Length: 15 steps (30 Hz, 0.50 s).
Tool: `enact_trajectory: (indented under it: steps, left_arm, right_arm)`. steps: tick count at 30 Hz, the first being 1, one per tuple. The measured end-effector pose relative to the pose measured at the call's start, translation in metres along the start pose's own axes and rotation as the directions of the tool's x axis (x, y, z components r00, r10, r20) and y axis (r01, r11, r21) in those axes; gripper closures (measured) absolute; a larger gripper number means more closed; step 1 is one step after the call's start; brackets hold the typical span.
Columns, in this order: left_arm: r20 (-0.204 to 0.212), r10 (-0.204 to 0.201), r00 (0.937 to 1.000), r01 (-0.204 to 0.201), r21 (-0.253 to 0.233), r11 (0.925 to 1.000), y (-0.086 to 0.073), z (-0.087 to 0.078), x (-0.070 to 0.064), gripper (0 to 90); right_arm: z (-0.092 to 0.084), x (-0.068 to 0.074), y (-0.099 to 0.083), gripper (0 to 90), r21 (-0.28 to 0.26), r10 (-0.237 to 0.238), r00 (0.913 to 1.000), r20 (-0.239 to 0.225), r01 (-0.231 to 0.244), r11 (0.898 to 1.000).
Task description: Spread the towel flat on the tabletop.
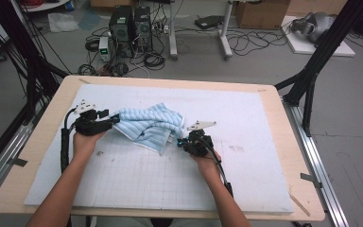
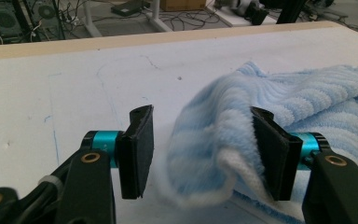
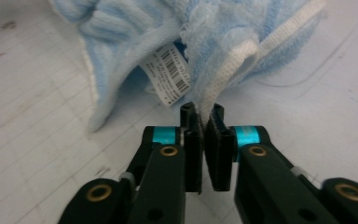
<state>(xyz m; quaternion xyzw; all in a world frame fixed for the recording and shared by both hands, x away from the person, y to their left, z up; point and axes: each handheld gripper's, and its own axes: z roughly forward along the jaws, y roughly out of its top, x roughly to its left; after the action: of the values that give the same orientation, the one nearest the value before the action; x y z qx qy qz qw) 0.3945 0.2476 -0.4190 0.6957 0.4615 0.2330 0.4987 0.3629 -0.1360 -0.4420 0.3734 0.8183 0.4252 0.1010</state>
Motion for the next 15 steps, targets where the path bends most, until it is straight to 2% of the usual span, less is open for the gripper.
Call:
enact_trajectory:
  steps: [3,5,7,9,11,13,15]
  left_arm:
    - [0.001,-0.009,1.0,0.009,0.001,1.0,0.0,-0.002,0.002,44.6]
    - [0.01,-0.006,0.9999,0.006,0.002,1.0,0.0,-0.003,0.001,45.0]
    - [0.038,-0.003,0.9993,0.003,0.003,1.0,0.001,-0.005,-0.003,47.1]
    - [0.083,0.018,0.9964,-0.019,0.01,0.9998,0.001,-0.006,-0.012,48.3]
    - [0.131,0.052,0.9901,-0.055,0.021,0.9983,0.0,-0.005,-0.023,48.4]
    - [0.186,0.092,0.9783,-0.103,0.051,0.9933,-0.002,0.0,-0.037,48.1]
    - [0.23,0.113,0.9665,-0.133,0.076,0.9882,-0.006,0.007,-0.05,46.8]
  right_arm:
    - [-0.013,-0.002,-0.002,87.1,-0.006,0.001,0.9993,-0.039,-0.001,1.0]
    - [-0.022,-0.003,-0.005,87.0,-0.002,-0.001,0.9991,-0.042,0.001,1.0]
    - [-0.035,-0.005,-0.009,86.8,0.015,0.011,0.9978,-0.065,-0.01,1.0]
    - [-0.044,-0.006,-0.013,86.7,0.028,0.002,0.9971,-0.076,0.0,1.0]
    - [-0.054,-0.006,-0.019,86.7,0.037,-0.009,0.9952,-0.097,0.013,0.999]
    - [-0.065,-0.006,-0.029,86.8,0.05,-0.002,0.9933,-0.116,0.007,0.999]
    - [-0.072,-0.009,-0.037,86.7,0.049,0.022,0.9915,-0.128,-0.016,0.999]
